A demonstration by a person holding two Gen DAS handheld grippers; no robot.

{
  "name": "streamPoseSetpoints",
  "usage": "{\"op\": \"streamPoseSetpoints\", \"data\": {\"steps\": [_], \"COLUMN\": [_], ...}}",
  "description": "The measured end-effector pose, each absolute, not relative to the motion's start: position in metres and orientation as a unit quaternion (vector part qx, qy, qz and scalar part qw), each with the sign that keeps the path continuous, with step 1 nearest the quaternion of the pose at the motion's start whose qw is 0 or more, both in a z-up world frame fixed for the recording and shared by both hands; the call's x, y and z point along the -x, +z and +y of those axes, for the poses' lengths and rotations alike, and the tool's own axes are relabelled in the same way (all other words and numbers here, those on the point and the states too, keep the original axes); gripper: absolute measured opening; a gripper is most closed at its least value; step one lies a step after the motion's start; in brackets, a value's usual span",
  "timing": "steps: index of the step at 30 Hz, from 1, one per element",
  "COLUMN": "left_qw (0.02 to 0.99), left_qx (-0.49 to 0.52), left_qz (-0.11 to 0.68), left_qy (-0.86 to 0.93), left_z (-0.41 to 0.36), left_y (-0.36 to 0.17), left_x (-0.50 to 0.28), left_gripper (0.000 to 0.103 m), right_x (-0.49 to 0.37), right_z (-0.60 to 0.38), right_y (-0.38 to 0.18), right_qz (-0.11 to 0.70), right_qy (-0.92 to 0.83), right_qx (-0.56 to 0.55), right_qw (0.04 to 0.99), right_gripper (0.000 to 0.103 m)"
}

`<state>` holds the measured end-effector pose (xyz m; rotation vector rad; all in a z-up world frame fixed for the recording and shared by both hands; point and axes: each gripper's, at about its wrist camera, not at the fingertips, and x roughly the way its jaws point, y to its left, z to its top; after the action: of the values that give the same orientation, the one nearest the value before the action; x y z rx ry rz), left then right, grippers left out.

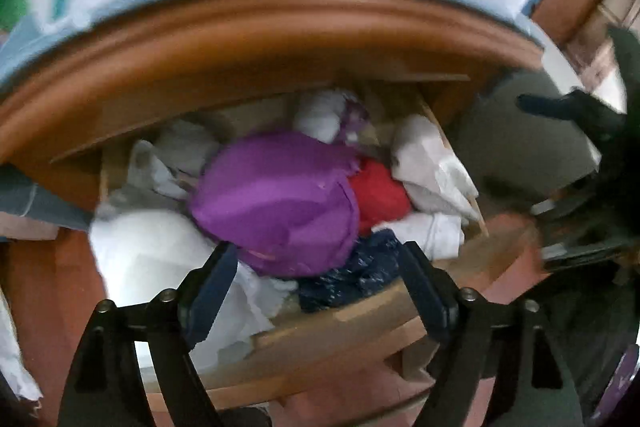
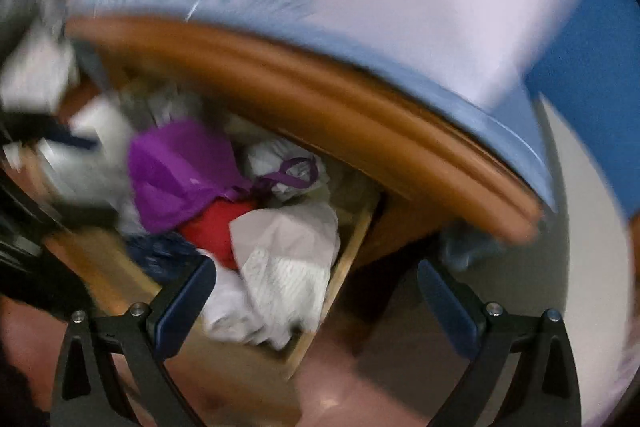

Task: Take underwear out of drawer
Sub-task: 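Grasp the purple bra with the left gripper while the right gripper grasps white lace underwear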

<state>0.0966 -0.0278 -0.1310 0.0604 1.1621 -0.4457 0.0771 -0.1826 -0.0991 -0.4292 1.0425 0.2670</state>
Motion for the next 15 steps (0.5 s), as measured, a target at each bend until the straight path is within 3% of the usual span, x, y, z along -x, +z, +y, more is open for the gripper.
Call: {"op": "streamPoseSetpoints", "data": {"steps": [5, 6, 7, 10, 15], "left_qw": [0.808, 0.806, 0.803, 0.792, 0.787], "left_qx": [0.032, 0.04, 0.047, 0.071, 0.076], "left_qz": [0.56, 0.566, 0.57, 0.584, 0.592], "left_qy": [-0.178, -0.17, -0.167, -0.162, -0.154], "left_z": [0.005, 0.01, 0.019, 0.028, 0.026], "left_y": [-0.135, -0.138, -0.136, -0.141, -0.148], "left_x": [-0.102, -0.104, -0.106, -0.112, -0.116], "left_gripper": [0.084, 0.084, 0.084, 0.084, 0.086], "right_x": [-0.094, -0.096, -0.098, -0.098, -0.09], "right_z": [-0.157, -0.156, -0.155, -0.152, -0.159], "right_y": [-0.153, -0.16, -0.164, -0.174, -0.157], "right_qz": [0.528, 0.532, 0.536, 0.549, 0.533], "right_qy": [0.128, 0.13, 0.133, 0.142, 0.16], "right_qx": [0.258, 0.263, 0.268, 0.277, 0.254], "right_qw": [0.799, 0.794, 0.789, 0.776, 0.791], "right_gripper": [0.102, 0.092, 0.031, 0.021, 0.017]}}
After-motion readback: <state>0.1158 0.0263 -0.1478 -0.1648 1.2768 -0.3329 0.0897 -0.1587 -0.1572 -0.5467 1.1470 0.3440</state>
